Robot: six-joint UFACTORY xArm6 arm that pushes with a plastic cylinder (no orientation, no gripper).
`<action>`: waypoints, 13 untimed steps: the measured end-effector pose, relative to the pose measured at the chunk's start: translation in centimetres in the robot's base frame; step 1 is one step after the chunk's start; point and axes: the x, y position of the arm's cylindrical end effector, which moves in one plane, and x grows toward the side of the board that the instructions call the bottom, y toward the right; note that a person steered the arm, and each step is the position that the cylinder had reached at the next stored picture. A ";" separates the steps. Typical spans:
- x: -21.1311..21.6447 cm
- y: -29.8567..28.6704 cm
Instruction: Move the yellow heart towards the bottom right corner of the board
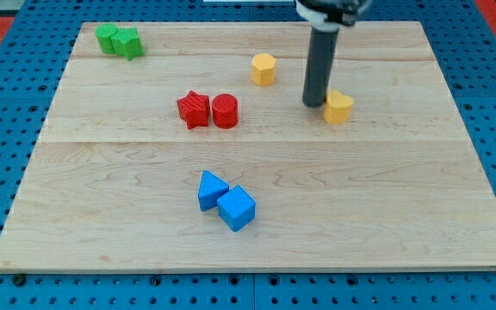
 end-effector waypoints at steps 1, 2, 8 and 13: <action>-2.8 -2.0; -3.8 -0.2; -2.1 -1.6; 1.6 6.8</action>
